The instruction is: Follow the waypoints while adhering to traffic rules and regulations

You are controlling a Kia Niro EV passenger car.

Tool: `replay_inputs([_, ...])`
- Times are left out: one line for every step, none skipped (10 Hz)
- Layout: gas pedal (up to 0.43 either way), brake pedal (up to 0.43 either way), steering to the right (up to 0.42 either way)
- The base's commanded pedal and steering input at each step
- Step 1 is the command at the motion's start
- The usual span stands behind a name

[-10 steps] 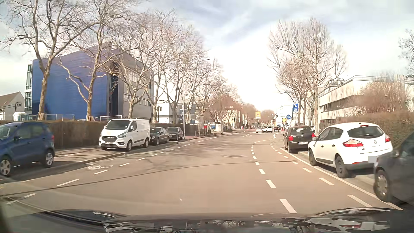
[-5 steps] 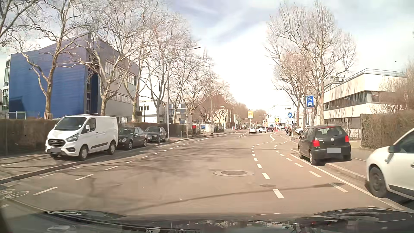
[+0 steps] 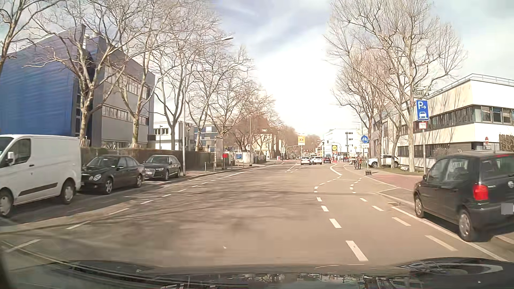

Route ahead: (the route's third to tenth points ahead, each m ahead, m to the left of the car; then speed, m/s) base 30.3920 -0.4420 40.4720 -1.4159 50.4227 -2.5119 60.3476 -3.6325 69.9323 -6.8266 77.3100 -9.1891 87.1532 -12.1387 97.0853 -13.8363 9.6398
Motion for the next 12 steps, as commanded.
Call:
replay_inputs([0.0, 0.0, 0.035])
replay_inputs([0.0, 0.0, 0.036])
replay_inputs([0.0, 0.0, 0.036])
replay_inputs([0.0, 0.0, 0.034])
replay_inputs([0.0, 0.0, 0.033])
replay_inputs([0.0, 0.0, 0.033])
replay_inputs([0.0, 0.0, 0.03])
replay_inputs([0.0, 0.0, 0.03])
replay_inputs([0.0, 0.0, 0.03])
replay_inputs([0.039, 0.0, 0.029])
replay_inputs([0.067, 0.0, 0.029])
replay_inputs([0.079, 0.0, 0.029])
